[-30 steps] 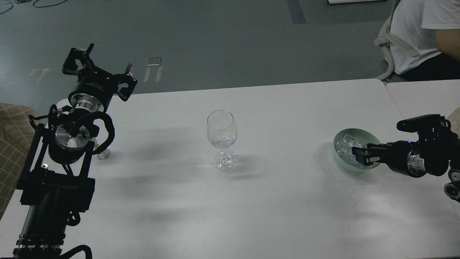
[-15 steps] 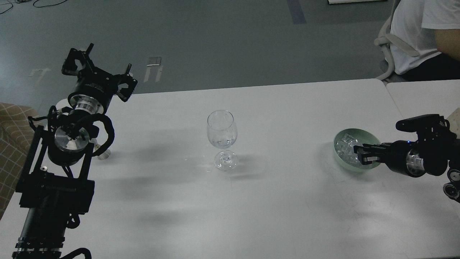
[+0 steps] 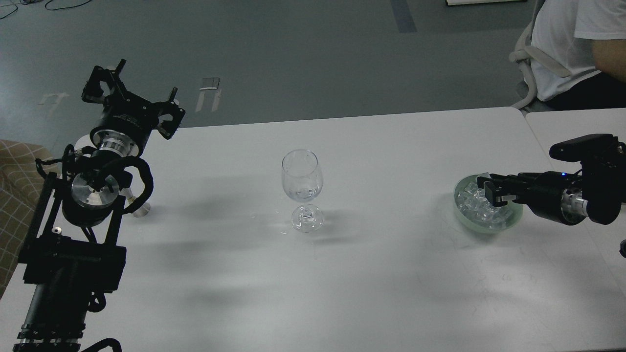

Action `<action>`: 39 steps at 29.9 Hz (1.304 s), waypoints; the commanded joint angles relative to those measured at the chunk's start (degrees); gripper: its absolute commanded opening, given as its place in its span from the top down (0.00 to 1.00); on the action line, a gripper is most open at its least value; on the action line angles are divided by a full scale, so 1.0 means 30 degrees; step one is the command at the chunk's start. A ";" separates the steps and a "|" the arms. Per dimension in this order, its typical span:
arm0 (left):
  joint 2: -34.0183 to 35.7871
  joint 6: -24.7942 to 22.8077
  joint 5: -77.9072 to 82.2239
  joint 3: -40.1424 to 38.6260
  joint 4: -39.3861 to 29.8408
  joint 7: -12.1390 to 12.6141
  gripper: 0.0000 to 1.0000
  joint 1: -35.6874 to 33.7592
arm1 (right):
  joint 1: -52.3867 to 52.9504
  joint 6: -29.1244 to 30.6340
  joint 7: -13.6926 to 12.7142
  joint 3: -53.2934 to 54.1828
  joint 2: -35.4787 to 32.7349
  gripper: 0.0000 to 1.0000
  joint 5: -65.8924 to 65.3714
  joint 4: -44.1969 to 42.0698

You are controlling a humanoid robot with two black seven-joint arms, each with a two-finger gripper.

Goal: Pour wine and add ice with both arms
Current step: 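Carry the ice with the right gripper over the wine glass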

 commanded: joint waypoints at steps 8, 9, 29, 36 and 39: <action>0.0102 0.0000 0.0001 -0.0030 -0.0028 0.0012 0.02 0.0002 | -0.0055 -0.0117 0.0064 0.4097 0.5598 0.95 -0.0001 0.0856; 0.0102 0.0000 0.0001 -0.0030 -0.0028 0.0012 0.02 -0.0027 | -0.0055 -0.0117 0.0064 0.4098 0.6014 0.95 -0.0001 0.0856; 0.0365 0.0000 -0.0058 -0.0381 -0.0233 0.0012 0.02 0.0119 | -0.0113 -0.0058 -0.0054 0.3424 1.1790 0.97 -0.0118 0.0856; 0.0365 0.0000 -0.0058 -0.0381 -0.0233 0.0012 0.02 0.0178 | -0.0026 -0.0058 -0.0112 0.3103 1.2931 0.97 -0.0381 0.0389; 0.0394 0.0000 -0.0058 -0.0410 -0.0262 0.0012 0.02 0.0178 | 0.0003 -0.0058 -0.0112 0.2956 1.3137 0.97 -0.0615 0.0067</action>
